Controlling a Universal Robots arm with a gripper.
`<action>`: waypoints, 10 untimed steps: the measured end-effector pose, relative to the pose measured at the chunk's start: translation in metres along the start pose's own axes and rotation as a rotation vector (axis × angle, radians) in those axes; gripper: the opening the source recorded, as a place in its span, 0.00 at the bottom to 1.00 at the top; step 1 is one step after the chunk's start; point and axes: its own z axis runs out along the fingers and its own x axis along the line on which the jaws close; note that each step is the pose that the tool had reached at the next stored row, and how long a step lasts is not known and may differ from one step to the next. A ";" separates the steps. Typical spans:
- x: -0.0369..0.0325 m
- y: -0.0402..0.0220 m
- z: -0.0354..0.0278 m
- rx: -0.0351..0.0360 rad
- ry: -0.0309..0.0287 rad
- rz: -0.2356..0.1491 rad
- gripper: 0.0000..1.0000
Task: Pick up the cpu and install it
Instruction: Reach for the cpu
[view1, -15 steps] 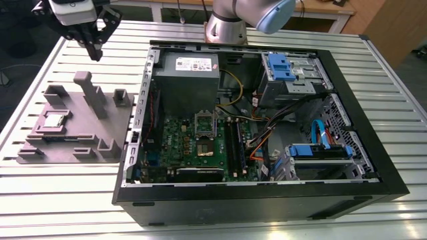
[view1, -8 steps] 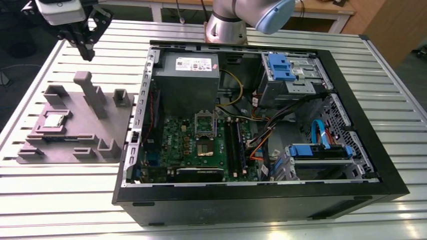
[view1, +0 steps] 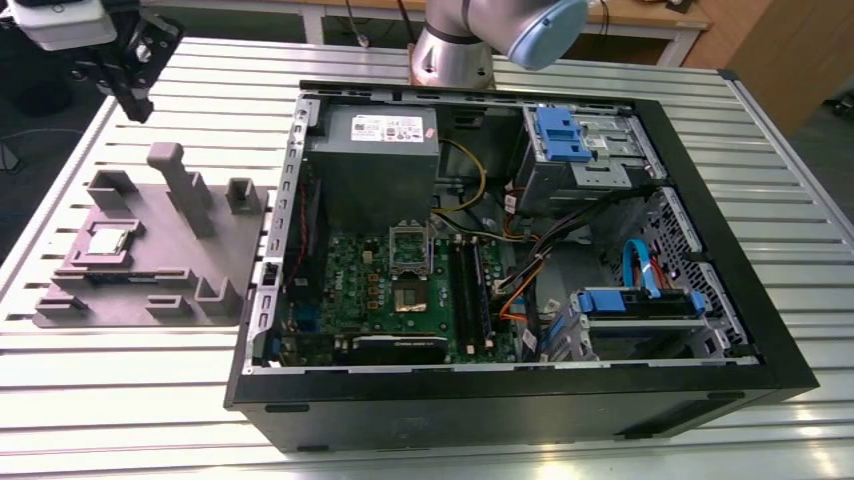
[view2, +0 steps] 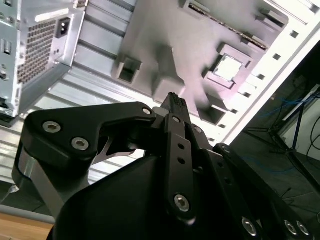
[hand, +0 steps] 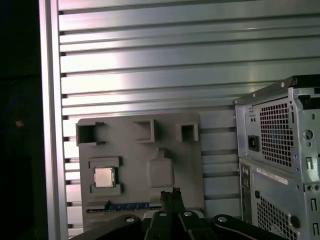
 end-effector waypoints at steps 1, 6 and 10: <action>0.0041 -0.0003 0.0006 -0.0001 0.0002 0.000 0.11; 0.0246 -0.0019 0.0032 0.0001 0.0020 0.000 0.11; 0.0410 -0.0031 0.0060 0.0001 0.0027 0.000 0.11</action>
